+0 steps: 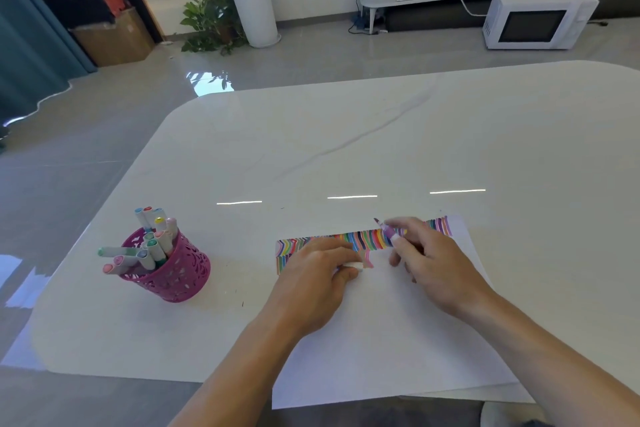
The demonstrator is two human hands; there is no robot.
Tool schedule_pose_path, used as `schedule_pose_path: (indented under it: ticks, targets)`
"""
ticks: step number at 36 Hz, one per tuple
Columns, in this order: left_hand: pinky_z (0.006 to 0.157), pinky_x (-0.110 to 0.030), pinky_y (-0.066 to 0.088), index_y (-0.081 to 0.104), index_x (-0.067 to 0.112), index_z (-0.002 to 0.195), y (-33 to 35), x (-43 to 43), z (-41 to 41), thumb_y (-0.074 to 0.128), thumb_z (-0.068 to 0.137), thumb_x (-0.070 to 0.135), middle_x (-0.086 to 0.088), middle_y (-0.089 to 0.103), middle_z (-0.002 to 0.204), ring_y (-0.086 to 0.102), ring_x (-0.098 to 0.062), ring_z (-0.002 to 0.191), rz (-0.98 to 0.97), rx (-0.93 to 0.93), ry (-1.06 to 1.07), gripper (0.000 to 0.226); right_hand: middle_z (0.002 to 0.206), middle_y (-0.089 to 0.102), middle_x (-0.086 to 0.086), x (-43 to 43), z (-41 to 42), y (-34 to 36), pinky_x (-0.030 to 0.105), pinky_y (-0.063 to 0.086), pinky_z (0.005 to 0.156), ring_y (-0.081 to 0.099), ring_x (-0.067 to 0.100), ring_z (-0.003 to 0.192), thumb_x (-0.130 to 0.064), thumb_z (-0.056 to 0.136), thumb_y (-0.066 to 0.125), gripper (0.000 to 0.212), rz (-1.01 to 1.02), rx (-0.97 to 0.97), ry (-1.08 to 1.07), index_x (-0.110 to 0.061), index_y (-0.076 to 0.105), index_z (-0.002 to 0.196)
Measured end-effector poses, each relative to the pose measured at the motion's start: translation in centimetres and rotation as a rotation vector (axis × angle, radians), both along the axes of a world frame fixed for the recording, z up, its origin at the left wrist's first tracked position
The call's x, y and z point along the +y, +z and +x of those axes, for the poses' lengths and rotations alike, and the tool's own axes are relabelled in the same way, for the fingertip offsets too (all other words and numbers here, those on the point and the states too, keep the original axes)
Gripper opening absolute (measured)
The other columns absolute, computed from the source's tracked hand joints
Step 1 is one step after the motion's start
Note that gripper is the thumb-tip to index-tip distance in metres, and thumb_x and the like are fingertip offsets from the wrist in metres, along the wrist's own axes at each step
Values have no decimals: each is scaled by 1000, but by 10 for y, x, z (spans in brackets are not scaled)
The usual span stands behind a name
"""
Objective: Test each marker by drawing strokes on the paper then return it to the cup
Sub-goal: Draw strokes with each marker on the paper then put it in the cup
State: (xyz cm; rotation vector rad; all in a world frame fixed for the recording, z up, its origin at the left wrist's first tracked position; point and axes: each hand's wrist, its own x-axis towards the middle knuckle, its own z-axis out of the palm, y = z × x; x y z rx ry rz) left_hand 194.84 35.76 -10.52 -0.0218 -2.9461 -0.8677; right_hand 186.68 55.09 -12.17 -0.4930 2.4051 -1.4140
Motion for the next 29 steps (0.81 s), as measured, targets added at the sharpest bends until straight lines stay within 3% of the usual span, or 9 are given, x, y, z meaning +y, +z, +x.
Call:
schedule_pose_path:
  ticks: [2,4,8,10,13,17,21,25,29]
  targets:
    - [99,1,16,71,34,115,-3,0,0,61,97,25,20,56,137,37,4,130,-23,-32,-31,22,89,72,-14,0,0,0,21,47,61,60,6,57,-24,106,51,31,-66,-9,-6,-49,53,124]
    - [102,-3,17,67,35,115,-5,0,1,59,99,27,21,49,144,32,2,137,-34,-63,-58,21,95,73,-11,0,1,3,22,49,54,66,15,57,-21,106,52,37,-141,-30,-6,-54,54,122]
    - [99,-3,16,64,31,113,-8,0,2,58,98,26,22,45,146,30,0,139,-63,-89,-97,17,102,73,1,-2,3,6,28,56,54,74,28,62,-16,107,53,28,-259,-118,-24,-37,72,104]
    - [102,-9,21,63,30,114,-9,-1,3,58,99,26,21,42,149,30,-1,140,-82,-102,-107,17,101,74,3,-1,3,6,31,59,59,76,30,71,-13,108,47,36,-285,-178,-26,-32,76,99]
    - [101,-11,21,62,30,114,-8,-3,3,57,99,27,21,40,151,28,-2,141,-93,-125,-109,16,98,77,2,-1,2,4,31,59,64,78,26,81,-3,105,39,50,-291,-219,-8,-34,77,97]
    - [102,-12,21,62,31,113,-6,-5,3,57,98,27,22,38,152,29,-1,141,-98,-138,-111,16,96,79,0,-2,2,2,28,58,63,75,31,88,8,94,51,53,-246,-186,33,-40,73,97]
    - [107,-19,26,62,32,112,-6,-6,5,57,98,28,22,37,152,28,-2,141,-89,-142,-109,15,84,77,2,-6,6,0,25,57,61,73,29,78,-15,88,81,24,-258,-166,17,-35,71,93]
    - [105,-16,23,62,31,112,-6,-6,6,57,98,27,22,38,151,29,-3,141,-86,-131,-113,15,73,71,4,-6,11,0,27,57,59,70,23,64,-29,96,72,5,-281,-109,-11,-26,70,93]
    - [106,-18,25,62,32,112,-7,-7,6,57,98,28,21,38,152,28,-3,141,-85,-135,-108,15,70,71,7,-7,16,-4,29,55,56,69,26,60,-27,103,61,21,-297,-102,-34,-22,74,87]
